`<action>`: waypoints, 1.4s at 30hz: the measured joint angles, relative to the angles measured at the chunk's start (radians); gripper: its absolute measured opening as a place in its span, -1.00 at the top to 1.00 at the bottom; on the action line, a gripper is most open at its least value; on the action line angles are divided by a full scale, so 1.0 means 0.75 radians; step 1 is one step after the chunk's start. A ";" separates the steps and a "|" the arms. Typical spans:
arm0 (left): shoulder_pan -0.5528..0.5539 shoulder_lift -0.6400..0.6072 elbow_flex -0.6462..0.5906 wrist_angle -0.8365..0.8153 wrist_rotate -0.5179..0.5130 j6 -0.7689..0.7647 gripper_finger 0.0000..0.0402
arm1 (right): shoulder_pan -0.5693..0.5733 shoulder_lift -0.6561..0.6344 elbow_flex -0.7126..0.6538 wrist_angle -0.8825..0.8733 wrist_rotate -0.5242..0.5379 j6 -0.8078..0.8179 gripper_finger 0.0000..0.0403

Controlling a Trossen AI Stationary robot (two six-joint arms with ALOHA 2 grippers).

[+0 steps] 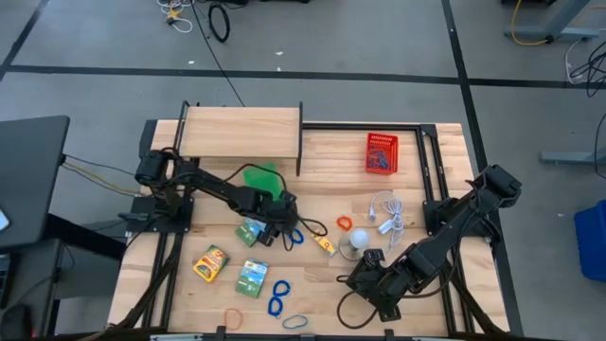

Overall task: Pick & Place Office Desk Supplies
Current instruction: Put the green spring keychain into the black basket

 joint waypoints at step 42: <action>-0.069 0.167 0.240 -0.115 -0.343 -0.018 0.96 | -0.028 -0.001 0.000 0.010 0.131 -0.051 0.34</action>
